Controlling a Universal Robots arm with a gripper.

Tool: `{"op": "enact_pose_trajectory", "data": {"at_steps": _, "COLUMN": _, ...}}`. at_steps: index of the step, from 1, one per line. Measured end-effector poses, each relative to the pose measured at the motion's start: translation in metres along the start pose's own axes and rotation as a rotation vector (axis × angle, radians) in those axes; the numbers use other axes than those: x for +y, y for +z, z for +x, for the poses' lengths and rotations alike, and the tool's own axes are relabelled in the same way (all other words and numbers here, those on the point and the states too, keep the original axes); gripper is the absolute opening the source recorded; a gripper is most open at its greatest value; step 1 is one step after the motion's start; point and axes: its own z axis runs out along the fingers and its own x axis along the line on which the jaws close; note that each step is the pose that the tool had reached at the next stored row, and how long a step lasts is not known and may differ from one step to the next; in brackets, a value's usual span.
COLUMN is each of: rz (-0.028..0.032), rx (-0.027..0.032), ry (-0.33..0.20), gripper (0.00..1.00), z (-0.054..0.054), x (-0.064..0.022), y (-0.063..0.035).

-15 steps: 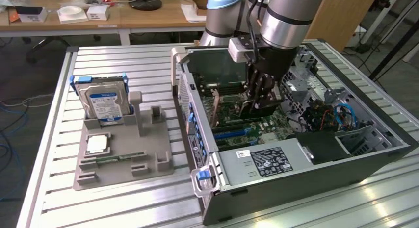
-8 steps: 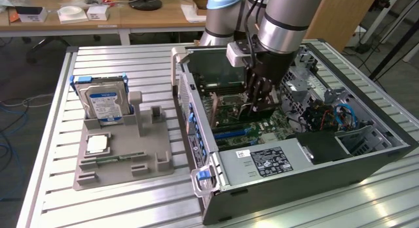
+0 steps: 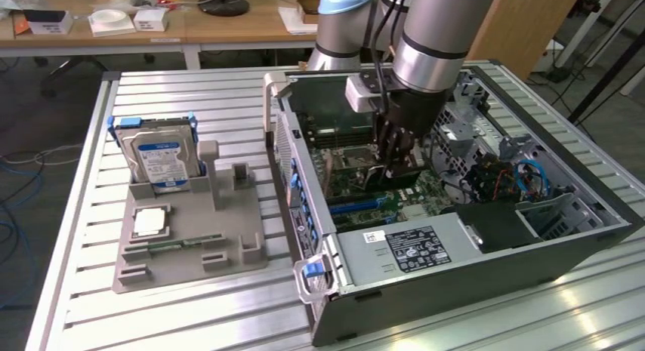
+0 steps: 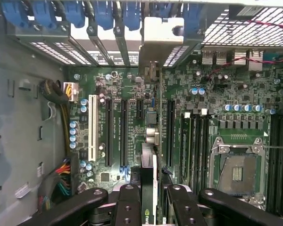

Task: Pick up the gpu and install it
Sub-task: 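Insert the gpu into the slot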

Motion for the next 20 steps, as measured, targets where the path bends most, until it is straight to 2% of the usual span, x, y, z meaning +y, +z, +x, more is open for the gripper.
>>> {"op": "enact_pose_trajectory", "data": {"at_steps": 9, "rz": 0.0, "rx": 0.0004, "ry": 0.0, "gripper": 0.26, "z": -0.004, "x": 0.0012, "y": 0.0138}}
{"op": "enact_pose_trajectory", "data": {"at_steps": 14, "rz": 0.0, "rx": 0.0024, "ry": 0.0, "gripper": 0.26, "z": -0.007, "x": 0.0107, "y": 0.0216}}
{"op": "enact_pose_trajectory", "data": {"at_steps": 18, "rz": 0.0, "rx": 0.0025, "ry": 0.0, "gripper": 0.26, "z": -0.009, "x": 0.0117, "y": 0.0233}}
{"op": "enact_pose_trajectory", "data": {"at_steps": 20, "rz": 0.0, "rx": 0.0045, "ry": 0.0, "gripper": 0.26, "z": -0.009, "x": 0.0122, "y": 0.0249}}
